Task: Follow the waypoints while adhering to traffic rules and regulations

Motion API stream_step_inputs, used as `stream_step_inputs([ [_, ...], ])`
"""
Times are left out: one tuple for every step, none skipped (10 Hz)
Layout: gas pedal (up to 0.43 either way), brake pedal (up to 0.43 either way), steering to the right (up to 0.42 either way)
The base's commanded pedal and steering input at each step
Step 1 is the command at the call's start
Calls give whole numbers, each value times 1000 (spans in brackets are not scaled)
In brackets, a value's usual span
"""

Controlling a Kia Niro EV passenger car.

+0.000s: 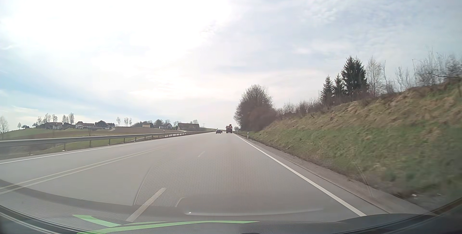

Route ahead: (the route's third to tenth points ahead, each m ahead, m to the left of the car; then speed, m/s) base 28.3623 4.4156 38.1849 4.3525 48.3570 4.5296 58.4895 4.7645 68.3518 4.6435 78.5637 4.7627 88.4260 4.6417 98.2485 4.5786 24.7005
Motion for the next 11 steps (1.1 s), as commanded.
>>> stream_step_inputs([
  [390, 0, 1],
  [390, 0, 1],
  [390, 0, 1],
  [390, 0, 1],
  [390, 0, 1],
  [390, 0, 1],
  [398, 0, 1],
  [398, 0, 1],
  [398, 0, 1],
  [398, 0, 1],
  [398, 0, 1],
])
